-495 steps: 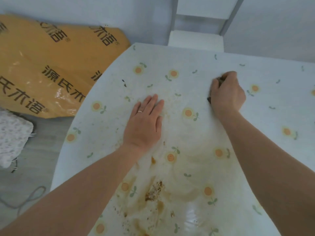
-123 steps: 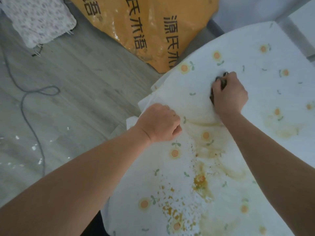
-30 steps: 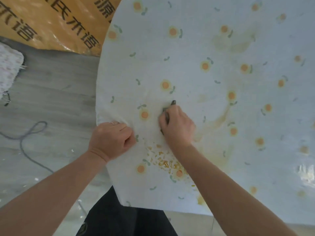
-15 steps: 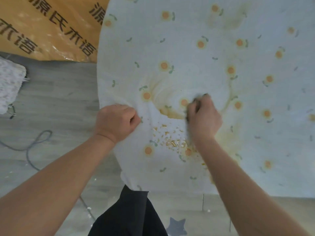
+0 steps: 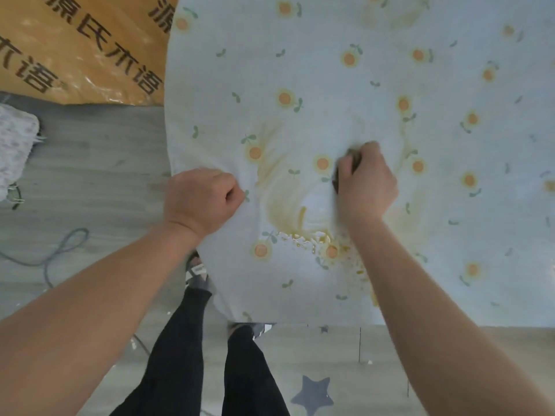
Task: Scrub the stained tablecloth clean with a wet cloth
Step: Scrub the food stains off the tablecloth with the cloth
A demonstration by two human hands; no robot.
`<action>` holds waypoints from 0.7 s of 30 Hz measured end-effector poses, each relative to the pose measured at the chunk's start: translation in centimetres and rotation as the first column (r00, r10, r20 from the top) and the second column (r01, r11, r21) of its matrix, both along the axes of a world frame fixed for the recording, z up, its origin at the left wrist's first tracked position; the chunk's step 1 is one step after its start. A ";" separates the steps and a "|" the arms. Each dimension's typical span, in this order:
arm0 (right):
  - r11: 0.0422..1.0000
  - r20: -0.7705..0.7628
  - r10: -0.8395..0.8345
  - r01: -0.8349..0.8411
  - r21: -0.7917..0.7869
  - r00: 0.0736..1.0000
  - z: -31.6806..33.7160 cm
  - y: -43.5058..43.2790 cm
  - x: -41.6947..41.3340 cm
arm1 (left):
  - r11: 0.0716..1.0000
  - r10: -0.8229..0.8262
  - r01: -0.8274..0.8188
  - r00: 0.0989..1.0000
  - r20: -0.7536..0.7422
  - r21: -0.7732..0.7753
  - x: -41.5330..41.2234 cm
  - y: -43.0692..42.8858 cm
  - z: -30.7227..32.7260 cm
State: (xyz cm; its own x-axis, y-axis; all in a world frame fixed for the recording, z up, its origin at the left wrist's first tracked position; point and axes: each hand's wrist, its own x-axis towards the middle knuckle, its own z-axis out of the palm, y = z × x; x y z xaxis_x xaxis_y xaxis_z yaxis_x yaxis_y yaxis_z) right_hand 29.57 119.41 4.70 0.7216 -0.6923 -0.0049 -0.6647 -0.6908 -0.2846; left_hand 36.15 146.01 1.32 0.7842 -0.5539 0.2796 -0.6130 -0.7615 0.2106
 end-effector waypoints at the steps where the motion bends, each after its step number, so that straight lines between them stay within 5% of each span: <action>1: 0.998 0.010 0.066 -0.066 0.012 0.998 -0.2 1.8 -1.9 | 1.000 0.007 -0.007 1.000 -0.010 0.003 0.1 0.1 0.0; 5: 0.971 -0.022 0.238 -0.239 -0.027 0.971 -0.6 0.7 -1.7 | 1.000 -0.024 0.024 1.000 -0.019 -0.018 0.1 0.2 0.0; 10: 1.000 -0.008 -0.025 0.025 -0.018 1.000 -0.2 -2.7 3.3 | 0.999 -0.023 0.023 1.000 -0.002 -0.033 0.2 0.4 -0.4; 15: 0.969 0.003 0.246 -0.246 -0.026 0.969 -0.4 0.3 -0.2 | 0.999 -0.028 0.029 0.999 0.026 -0.045 0.2 0.4 -0.6; 21: 1.000 -0.003 -0.016 0.016 -0.012 1.000 -0.1 -2.3 2.8 | 0.997 -0.039 0.041 0.999 0.035 -0.070 0.1 0.3 -0.5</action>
State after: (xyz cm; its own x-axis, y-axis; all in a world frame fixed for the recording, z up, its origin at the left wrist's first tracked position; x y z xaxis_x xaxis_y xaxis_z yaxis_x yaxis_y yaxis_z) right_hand 32.35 117.15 4.57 0.7101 -0.7041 0.0011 -0.6768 -0.6830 -0.2745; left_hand 36.27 146.35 0.84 0.7512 -0.5629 0.3447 -0.6505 -0.7200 0.2418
